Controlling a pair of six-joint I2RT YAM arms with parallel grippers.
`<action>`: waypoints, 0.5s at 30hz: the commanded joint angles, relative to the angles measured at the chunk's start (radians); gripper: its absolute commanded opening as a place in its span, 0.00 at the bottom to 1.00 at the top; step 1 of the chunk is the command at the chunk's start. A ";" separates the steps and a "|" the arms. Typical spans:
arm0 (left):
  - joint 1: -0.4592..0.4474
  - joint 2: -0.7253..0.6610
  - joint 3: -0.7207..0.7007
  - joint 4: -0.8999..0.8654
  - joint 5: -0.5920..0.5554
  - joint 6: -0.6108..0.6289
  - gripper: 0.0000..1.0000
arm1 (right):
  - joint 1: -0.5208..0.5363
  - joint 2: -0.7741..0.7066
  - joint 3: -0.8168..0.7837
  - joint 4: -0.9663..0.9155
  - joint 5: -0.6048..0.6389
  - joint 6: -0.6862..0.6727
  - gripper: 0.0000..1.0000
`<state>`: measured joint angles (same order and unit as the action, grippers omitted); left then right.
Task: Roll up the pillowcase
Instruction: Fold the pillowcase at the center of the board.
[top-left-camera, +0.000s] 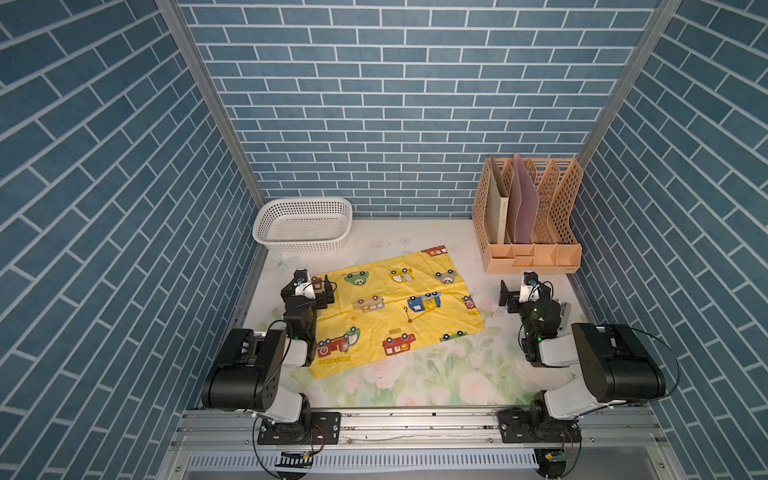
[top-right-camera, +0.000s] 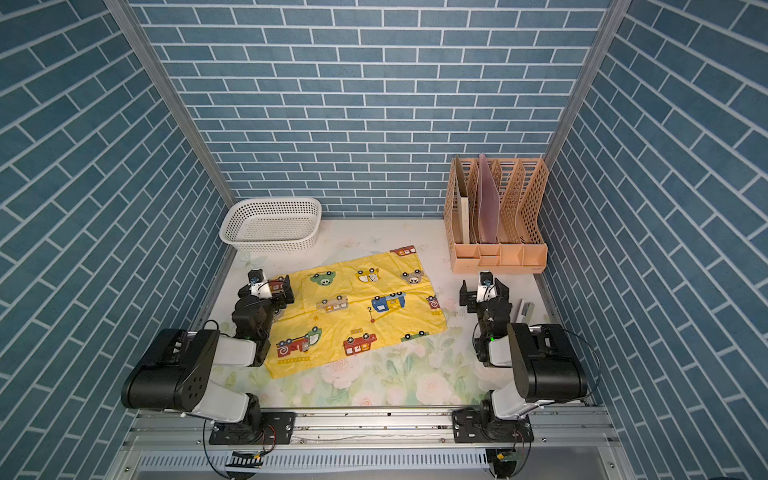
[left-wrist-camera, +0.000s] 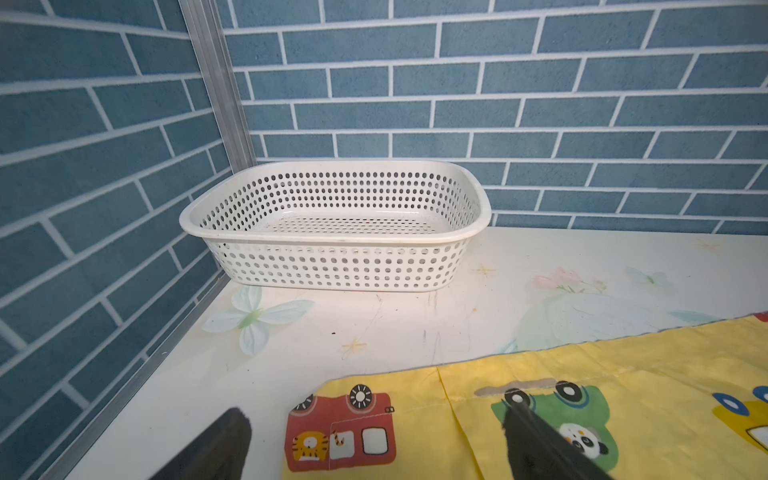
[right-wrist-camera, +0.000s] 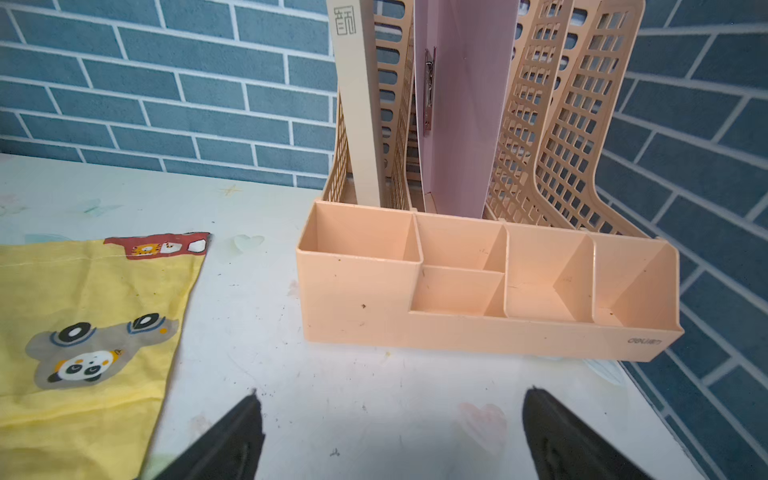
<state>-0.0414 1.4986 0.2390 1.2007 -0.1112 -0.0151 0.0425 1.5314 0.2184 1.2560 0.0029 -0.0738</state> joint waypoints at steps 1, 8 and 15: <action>0.006 0.000 0.008 0.000 0.003 -0.005 1.00 | -0.003 -0.002 0.010 0.006 -0.007 0.025 1.00; 0.007 0.000 0.012 -0.007 0.005 -0.006 1.00 | -0.004 0.001 0.016 -0.005 -0.012 0.029 1.00; 0.012 0.000 0.012 -0.006 0.018 -0.008 1.00 | -0.013 -0.001 0.015 -0.004 -0.029 0.034 1.00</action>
<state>-0.0372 1.4986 0.2390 1.2003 -0.1074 -0.0154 0.0349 1.5314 0.2184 1.2556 -0.0105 -0.0738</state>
